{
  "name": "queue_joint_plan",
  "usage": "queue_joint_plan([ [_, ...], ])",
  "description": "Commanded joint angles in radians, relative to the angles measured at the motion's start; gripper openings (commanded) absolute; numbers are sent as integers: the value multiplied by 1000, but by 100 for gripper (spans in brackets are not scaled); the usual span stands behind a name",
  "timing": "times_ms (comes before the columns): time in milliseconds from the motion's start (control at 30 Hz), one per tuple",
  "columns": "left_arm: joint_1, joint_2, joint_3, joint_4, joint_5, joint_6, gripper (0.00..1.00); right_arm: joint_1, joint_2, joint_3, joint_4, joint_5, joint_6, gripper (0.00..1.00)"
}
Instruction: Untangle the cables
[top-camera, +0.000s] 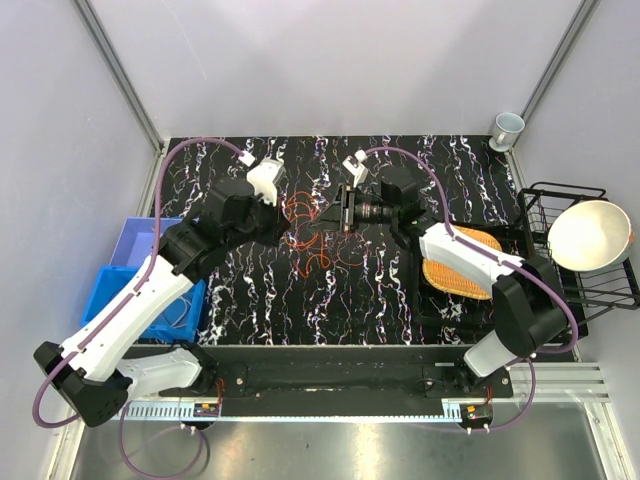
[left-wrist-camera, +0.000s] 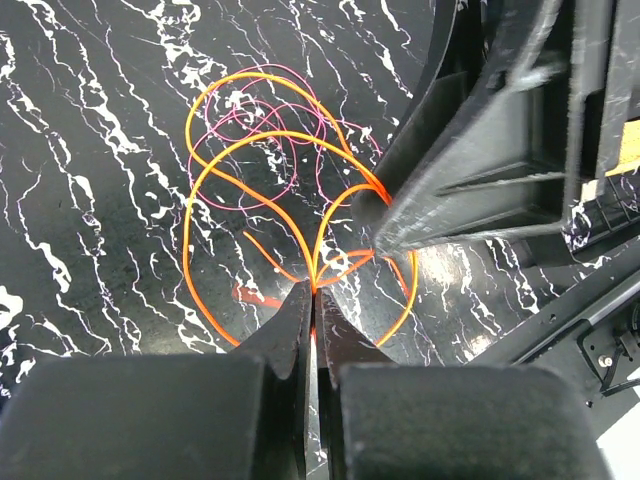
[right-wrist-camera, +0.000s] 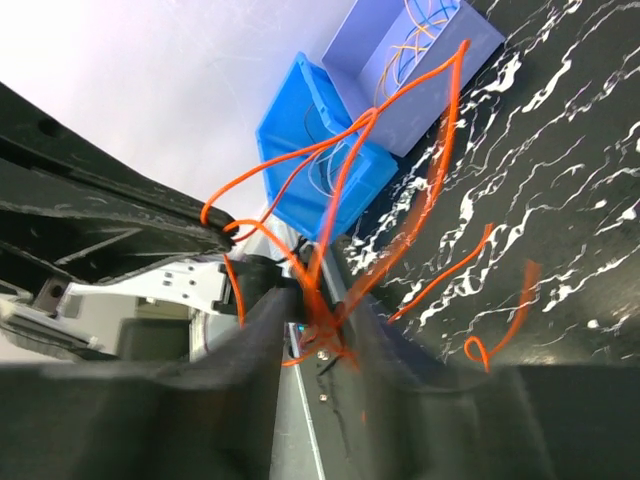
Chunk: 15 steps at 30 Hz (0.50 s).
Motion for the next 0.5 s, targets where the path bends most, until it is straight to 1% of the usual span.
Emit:
queue_joint_plan([
  [0,1,-27,-11,63,22,-13,0,15,6,47,27,14,-19,20],
  [67,1,-30,-25,66,31,-26,0,15,5,53,-4,26,-35,8],
  [100,3,-30,-30,65,43,-26,11,16,3,64,-18,40,-60,0],
  [133,3,-32,-34,62,67,-24,19,16,2,70,-35,45,-79,0],
  [167,3,-33,-40,54,69,-23,29,15,2,79,-80,45,-102,0],
  [200,1,-40,-40,33,63,-21,52,15,-3,112,-122,48,-180,0],
  [233,3,-44,-42,17,28,-20,59,16,-8,140,-183,66,-241,0],
  [267,3,-49,-39,0,7,-17,64,15,-11,171,-334,89,-299,0],
  [300,1,-70,-37,-27,2,-13,70,15,-18,217,-382,127,-388,0],
  [333,1,-81,-28,-41,-53,-4,72,15,-21,231,-450,140,-425,0],
  [400,1,-110,-13,-73,-61,9,74,15,-31,266,-499,140,-519,0],
  [467,1,-128,7,-83,-47,45,75,16,-44,291,-561,114,-579,0],
])
